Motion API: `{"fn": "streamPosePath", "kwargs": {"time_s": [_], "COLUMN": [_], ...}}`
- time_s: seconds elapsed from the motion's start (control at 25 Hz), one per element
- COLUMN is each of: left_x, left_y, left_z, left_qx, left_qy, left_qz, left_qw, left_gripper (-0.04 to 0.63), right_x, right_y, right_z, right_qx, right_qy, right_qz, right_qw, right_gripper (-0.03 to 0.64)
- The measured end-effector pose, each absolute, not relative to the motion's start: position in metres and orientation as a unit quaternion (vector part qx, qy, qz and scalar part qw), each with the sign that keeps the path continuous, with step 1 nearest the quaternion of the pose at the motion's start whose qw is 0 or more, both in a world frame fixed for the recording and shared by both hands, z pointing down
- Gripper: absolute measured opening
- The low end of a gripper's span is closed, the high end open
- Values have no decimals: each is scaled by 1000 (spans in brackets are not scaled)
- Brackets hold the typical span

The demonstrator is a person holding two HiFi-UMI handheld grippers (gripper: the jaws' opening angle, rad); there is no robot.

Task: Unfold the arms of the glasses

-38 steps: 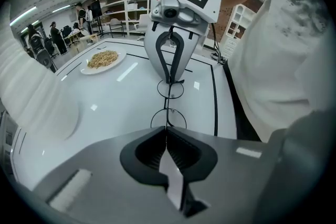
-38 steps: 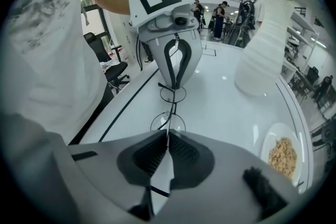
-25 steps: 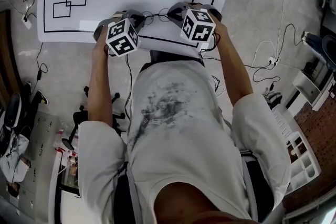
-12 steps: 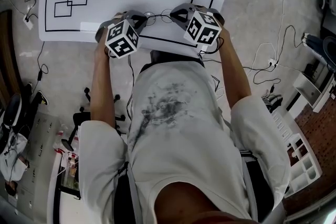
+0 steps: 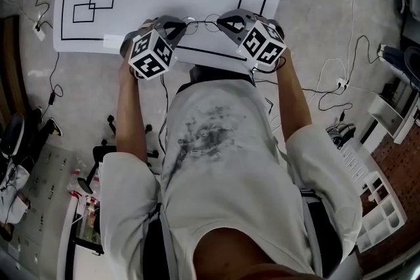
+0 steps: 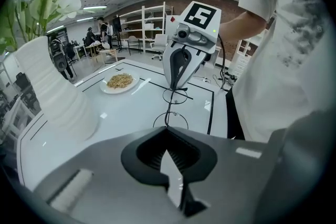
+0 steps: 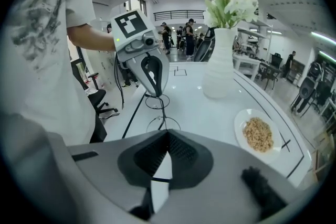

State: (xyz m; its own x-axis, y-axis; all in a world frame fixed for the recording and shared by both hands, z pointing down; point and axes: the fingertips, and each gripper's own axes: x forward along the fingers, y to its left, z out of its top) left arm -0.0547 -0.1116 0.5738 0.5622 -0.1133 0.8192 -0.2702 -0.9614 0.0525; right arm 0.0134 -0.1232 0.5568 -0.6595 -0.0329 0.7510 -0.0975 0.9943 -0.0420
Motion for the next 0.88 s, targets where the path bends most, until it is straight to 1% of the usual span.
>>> {"fn": "streamPosePath", "kwargs": {"time_s": [0.6,0.88], "left_x": [-56,-57], "left_y": [-115,-115], "left_z": [536,519], "left_qx": [905,915], "left_qy": [-143,-150], "left_qz": [388,358], "left_qw": [102,109], "left_gripper": [8,8], "right_x": [17,18], "right_y": [-128,-126], "right_z": [519,503], "right_qx": [89,104], "right_qy": [-931,-939], "right_qz": [53,76], "right_qw": [351,318], "right_gripper": [17,15]}}
